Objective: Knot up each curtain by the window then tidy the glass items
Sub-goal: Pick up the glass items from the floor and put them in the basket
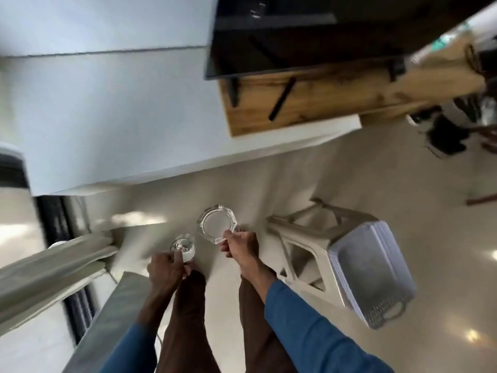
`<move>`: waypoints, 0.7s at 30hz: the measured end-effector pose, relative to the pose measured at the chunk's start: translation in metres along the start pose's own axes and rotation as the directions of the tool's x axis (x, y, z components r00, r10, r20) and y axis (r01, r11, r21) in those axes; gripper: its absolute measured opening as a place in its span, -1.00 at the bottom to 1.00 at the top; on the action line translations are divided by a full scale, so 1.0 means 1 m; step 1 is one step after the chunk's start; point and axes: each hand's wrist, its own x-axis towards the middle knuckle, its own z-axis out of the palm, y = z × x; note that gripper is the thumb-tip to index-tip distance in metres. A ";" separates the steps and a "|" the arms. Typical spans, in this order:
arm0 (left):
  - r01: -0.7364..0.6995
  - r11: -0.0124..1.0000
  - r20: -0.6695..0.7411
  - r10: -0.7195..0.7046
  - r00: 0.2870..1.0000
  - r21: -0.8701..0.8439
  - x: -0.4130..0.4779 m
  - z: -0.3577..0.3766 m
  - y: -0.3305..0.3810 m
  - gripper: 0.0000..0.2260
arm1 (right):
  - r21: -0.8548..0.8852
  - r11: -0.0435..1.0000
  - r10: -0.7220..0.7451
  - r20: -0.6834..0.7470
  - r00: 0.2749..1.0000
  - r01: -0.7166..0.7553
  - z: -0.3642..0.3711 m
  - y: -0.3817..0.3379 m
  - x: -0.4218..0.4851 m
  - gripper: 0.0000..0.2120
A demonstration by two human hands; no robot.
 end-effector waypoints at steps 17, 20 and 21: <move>-0.347 0.917 0.481 0.220 0.849 0.194 -0.110 0.307 0.160 -0.66 | 0.531 0.838 0.094 -0.367 0.926 0.125 -0.351 0.130 0.037 -0.78; -0.368 0.908 0.544 0.210 0.812 0.199 -0.143 0.356 0.168 -0.68 | 0.595 0.798 0.202 -0.405 0.892 0.089 -0.387 0.161 0.054 -0.77; -0.361 0.911 0.563 0.196 0.803 0.198 -0.147 0.372 0.167 -0.69 | 0.626 0.776 0.244 -0.402 0.882 0.070 -0.396 0.170 0.061 -0.77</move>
